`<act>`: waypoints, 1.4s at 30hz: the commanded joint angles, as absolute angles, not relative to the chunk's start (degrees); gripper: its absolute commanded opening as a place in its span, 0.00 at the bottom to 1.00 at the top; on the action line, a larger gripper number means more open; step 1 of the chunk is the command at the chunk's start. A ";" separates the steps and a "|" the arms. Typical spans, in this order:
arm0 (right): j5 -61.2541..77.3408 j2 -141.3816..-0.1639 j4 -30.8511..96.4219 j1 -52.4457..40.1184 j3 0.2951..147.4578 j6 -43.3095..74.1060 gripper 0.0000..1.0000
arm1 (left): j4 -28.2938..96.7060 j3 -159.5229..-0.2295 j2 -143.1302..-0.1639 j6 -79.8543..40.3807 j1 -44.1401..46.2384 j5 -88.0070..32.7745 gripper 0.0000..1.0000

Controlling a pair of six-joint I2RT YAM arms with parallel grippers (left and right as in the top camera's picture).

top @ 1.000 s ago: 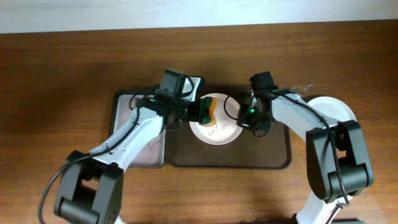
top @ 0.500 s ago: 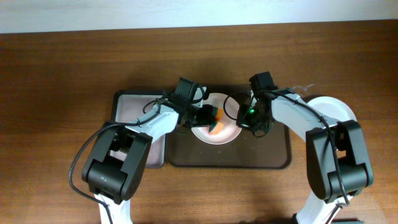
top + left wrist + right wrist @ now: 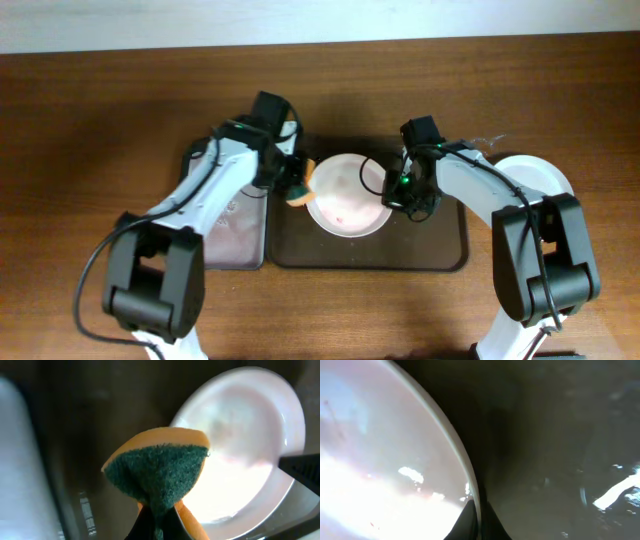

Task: Clean dirty plates on tray and stack at the side
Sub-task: 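Scrub the pink plate with the sponge held in the left gripper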

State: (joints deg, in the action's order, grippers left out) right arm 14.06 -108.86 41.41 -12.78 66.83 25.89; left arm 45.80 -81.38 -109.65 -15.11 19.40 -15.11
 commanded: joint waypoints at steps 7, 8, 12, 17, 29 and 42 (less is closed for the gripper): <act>-17.91 -93.91 46.19 -17.26 70.08 19.73 0.04 | 51.90 -80.58 -106.15 -6.72 7.22 -10.70 0.00; -18.70 -93.82 46.11 -17.98 70.08 19.75 0.04 | 51.86 -80.36 -106.15 -6.70 7.25 -11.70 0.00; -11.16 -96.36 47.00 -18.68 69.89 24.29 0.04 | 51.03 -79.94 -106.15 -6.11 8.60 -18.15 0.00; -5.67 -100.27 46.94 -18.74 68.49 32.69 0.04 | 48.58 -79.94 -106.15 -6.13 13.63 -22.20 0.00; 2.44 -106.37 45.65 -18.74 67.40 39.48 0.04 | 38.57 -79.50 -108.86 -24.73 29.41 -19.07 0.00; 5.28 -109.10 45.43 -18.74 67.40 39.48 0.04 | 37.87 -79.50 -118.72 -36.42 34.04 -14.81 0.00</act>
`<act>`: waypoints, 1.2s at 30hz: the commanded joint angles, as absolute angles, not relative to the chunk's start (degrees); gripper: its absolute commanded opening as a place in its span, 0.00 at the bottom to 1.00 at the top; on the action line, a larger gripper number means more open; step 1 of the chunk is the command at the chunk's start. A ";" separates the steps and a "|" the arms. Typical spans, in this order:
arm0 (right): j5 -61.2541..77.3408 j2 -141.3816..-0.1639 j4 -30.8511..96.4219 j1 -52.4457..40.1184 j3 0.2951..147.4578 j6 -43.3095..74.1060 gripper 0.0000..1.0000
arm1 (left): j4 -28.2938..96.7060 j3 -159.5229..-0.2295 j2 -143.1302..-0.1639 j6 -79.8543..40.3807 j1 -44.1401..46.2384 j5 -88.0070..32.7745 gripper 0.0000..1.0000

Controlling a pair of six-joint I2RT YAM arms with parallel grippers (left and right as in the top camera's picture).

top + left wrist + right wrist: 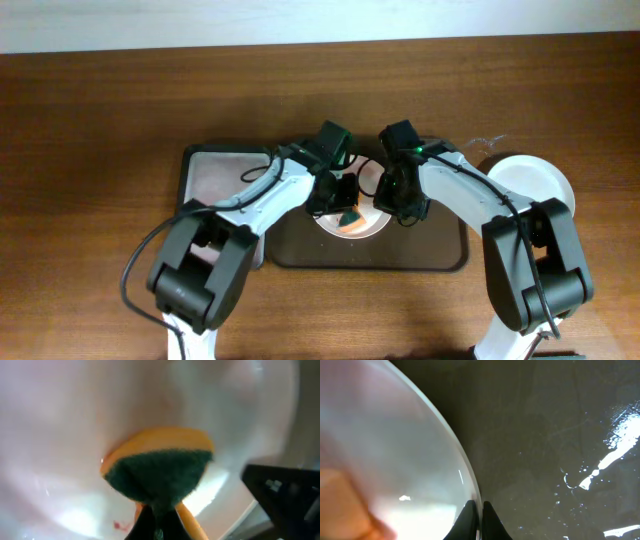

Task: Clean dirty plates on tray and stack at the side
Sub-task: 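Scrub the pink plate with the sponge held in the left gripper, then carry the pink plate right and stack it on the plate pile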

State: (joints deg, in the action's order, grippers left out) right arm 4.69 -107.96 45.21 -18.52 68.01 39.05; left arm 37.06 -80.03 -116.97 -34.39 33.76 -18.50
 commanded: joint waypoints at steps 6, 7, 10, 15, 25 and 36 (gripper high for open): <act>5.61 -109.10 45.50 -18.74 67.40 39.48 0.04 | 41.95 -79.55 -118.48 -36.03 31.97 4.21 0.00; 5.61 -109.10 45.56 -18.74 67.40 39.48 0.04 | 41.89 -79.70 -118.02 -34.44 30.92 4.47 0.00; 5.61 -109.10 45.65 -18.74 67.40 39.46 0.04 | 42.17 -80.75 -115.68 -31.57 28.88 4.34 0.00; 5.61 -108.95 44.99 -18.74 67.55 35.73 0.04 | 42.33 -80.95 -107.44 -25.96 26.81 3.90 0.00; -9.91 -97.67 47.88 -19.49 73.56 19.35 0.04 | 50.52 -79.42 -103.18 -10.31 15.16 0.78 0.00; -48.31 -92.82 47.92 -34.04 73.71 12.05 0.04 | 43.05 -70.50 -103.18 -7.18 7.33 -0.49 0.00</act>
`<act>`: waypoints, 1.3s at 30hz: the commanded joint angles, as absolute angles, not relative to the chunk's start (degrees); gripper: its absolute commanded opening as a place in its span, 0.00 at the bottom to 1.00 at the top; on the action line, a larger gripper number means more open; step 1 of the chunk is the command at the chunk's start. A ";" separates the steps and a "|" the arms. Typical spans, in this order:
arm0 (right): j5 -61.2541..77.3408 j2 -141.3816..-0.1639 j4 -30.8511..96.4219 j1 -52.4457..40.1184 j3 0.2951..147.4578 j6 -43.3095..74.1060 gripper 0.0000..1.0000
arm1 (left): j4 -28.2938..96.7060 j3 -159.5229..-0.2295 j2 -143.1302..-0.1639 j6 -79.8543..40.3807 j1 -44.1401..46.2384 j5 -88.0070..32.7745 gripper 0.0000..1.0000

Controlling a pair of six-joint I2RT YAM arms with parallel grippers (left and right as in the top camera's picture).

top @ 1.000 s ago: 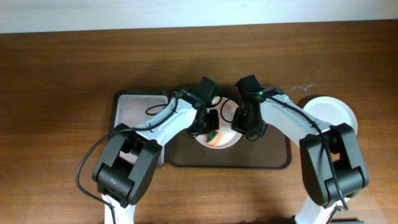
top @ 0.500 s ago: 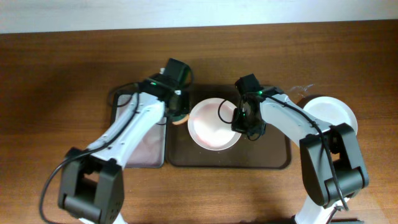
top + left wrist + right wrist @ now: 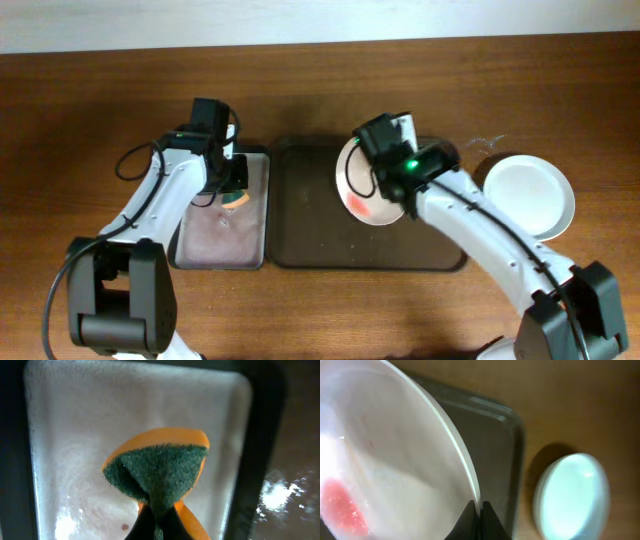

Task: Clean dirty plates on tray and stack at the side
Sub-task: 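Carry the pink plate right and stack it on the plate pile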

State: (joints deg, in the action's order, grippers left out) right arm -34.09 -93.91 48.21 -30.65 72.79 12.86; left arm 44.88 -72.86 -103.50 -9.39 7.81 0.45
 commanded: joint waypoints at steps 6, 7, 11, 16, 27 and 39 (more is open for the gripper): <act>-62.98 -92.33 47.55 -38.92 75.02 12.47 0.04 | 37.50 -65.01 -103.18 4.62 7.33 -1.76 0.00; -63.79 -92.27 47.53 -39.05 75.20 12.47 0.04 | 36.97 -64.62 -103.18 5.80 7.33 -1.76 0.00; -64.34 -92.03 47.57 -39.09 75.68 12.47 0.04 | 34.00 -62.87 -103.18 7.86 7.33 -1.76 0.00; -64.34 -91.74 47.55 -39.09 75.68 12.47 0.04 | 33.63 -62.67 -103.18 7.84 7.33 -1.76 0.00; -55.99 -90.80 48.07 -36.23 75.68 20.25 0.04 | 33.63 -62.67 -103.18 7.81 7.33 -1.74 0.46; -18.13 -85.27 55.42 -0.05 75.64 27.51 0.04 | 33.65 -62.89 -102.65 5.82 7.33 -1.76 0.73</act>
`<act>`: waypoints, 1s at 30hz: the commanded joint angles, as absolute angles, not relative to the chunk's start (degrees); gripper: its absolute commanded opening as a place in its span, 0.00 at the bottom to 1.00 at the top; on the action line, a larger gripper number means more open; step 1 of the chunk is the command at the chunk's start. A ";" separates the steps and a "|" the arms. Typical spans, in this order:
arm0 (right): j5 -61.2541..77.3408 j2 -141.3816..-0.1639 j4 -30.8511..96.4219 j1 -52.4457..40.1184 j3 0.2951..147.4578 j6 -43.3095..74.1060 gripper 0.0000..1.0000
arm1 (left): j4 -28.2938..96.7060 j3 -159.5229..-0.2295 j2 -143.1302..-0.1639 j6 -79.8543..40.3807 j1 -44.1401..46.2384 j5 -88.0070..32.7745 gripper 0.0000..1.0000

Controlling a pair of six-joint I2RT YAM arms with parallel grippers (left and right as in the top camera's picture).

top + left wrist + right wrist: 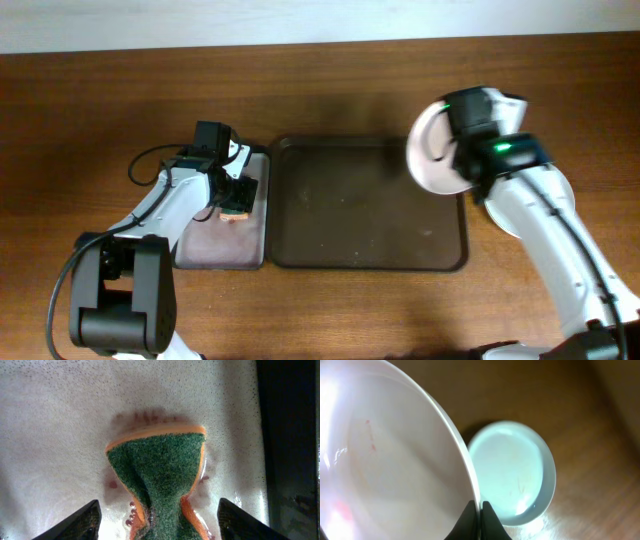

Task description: Clean dirty plates on tray and stack at the side

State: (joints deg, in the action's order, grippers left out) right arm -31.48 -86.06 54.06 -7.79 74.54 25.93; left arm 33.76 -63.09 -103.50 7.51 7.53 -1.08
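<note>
My right gripper [479,513] is shut on the rim of a white plate [390,460] with faint pink smears, held tilted. In the overhead view this plate [432,150] hangs over the right edge of the dark tray [370,240]. Below it on the wood sits a clean white plate [512,475]; the overhead view does not show it, as my right arm covers that spot. An orange-and-green sponge [155,475] lies on the foamy small tray [60,420]. My left gripper [160,525] stands open around it, with its fingers [82,520] well apart.
The small soapy tray [215,240] adjoins the dark tray's left side. A thin cable loops from the left arm over the wooden table [100,120]. A pale wall edge runs along the far side.
My left gripper was shut on the sponge above the soapy tray; now it is open and the sponge rests in the foam. The right gripper has carried the plate rightward, over the clean plate.
The sponge first hung at the left edge of the plate on the dark tray, my right gripper holding its rim. Then the sponge was on the plate. Then it was over the soapy tray and the plate was lifted. Now the sponge is let go, the plate at the right.
</note>
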 commanded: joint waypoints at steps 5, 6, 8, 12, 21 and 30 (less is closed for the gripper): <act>-6.76 -87.99 58.22 18.00 75.42 27.49 0.04 | 33.89 -64.29 -96.01 3.84 7.33 -1.93 0.79; -6.11 -88.75 58.63 20.36 75.37 27.46 0.04 | 34.13 -64.29 -94.70 2.74 7.33 -1.96 0.80; -5.56 -90.35 59.22 23.94 75.11 27.49 0.04 | 35.20 -64.29 -93.19 1.08 7.33 -1.93 0.81; -5.56 -94.50 59.48 28.60 74.78 27.46 0.04 | 39.13 -64.29 -92.86 -2.15 7.33 -1.93 0.82; -4.16 -97.23 60.45 30.09 74.78 27.49 0.42 | 41.25 -64.29 -92.84 -7.53 5.10 -3.70 0.82; 25.26 -97.23 59.20 23.81 74.81 5.52 0.64 | 41.21 -64.29 -92.49 -8.23 1.74 -7.14 0.95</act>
